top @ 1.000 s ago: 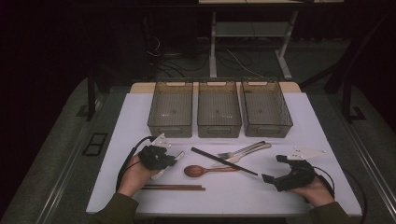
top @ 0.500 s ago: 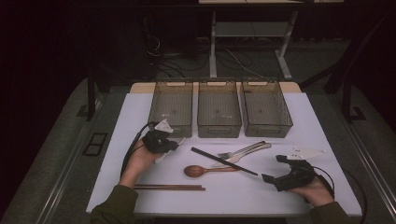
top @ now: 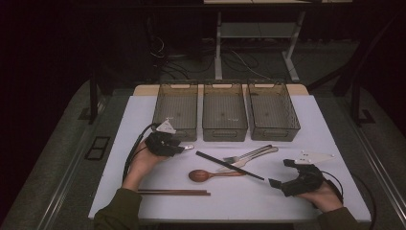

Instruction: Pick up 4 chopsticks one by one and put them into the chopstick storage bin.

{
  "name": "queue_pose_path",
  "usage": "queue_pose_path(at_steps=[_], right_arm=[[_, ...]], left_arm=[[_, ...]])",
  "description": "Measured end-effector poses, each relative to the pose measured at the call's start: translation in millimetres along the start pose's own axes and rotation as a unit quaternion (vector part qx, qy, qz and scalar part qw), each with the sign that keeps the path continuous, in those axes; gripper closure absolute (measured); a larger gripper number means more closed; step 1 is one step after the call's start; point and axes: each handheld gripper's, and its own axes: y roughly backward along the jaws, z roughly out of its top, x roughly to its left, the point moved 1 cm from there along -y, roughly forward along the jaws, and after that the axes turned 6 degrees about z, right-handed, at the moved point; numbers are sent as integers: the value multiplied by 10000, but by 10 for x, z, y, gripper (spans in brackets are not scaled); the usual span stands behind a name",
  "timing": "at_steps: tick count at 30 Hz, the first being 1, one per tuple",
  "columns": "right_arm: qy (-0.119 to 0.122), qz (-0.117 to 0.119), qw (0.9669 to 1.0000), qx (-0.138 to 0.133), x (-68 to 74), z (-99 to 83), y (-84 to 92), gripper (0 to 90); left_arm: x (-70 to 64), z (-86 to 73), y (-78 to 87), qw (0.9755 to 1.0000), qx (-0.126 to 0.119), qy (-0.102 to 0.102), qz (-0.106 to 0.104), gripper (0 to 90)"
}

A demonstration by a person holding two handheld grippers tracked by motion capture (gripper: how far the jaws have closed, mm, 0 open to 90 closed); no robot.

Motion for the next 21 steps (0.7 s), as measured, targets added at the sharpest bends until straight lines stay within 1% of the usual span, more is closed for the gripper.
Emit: queue_pose_path(at_steps=[1, 3, 4, 6, 8, 12, 15, 18, 19, 21], right_arm=[[1, 0, 10000, -1, -1, 0, 1, 6], [-6, 7, 10000, -6, 1, 0, 1, 6], [-7, 10, 10000, -7, 1, 0, 0, 6], [-4, 23, 10000, -17, 0, 0, 1, 6], [1, 25, 10000, -16, -1, -2, 3, 6], [-1, 29, 10000, -34, 3, 0, 5, 6], [27, 32, 10000, -69, 4, 1, 8, 6], [25, 31, 10000, -78, 3, -1, 9, 6], [24, 33, 10000, -80, 3, -2, 9, 6], [22, 39, 10000, -84, 3, -2, 8, 6]], left_arm=[[-7, 1, 20, 10000, -50, 37, -16, 603], [-35, 0, 73, 9999, -133, 35, -51, 564], [-55, -3, 98, 9998, -164, 0, -103, 542], [-116, -22, 155, 9995, -247, -3, -189, 502], [-172, -53, 214, 9994, -259, -65, -197, 468], [-251, -129, 323, 9990, -378, -90, -205, 422], [-287, -169, 395, 9984, -515, -1, -232, 403], [-335, -228, 464, 9982, -554, -39, -243, 403], [-359, -258, 481, 9980, -567, -40, -267, 416], [-418, -324, 513, 9979, -551, -107, -323, 444]])
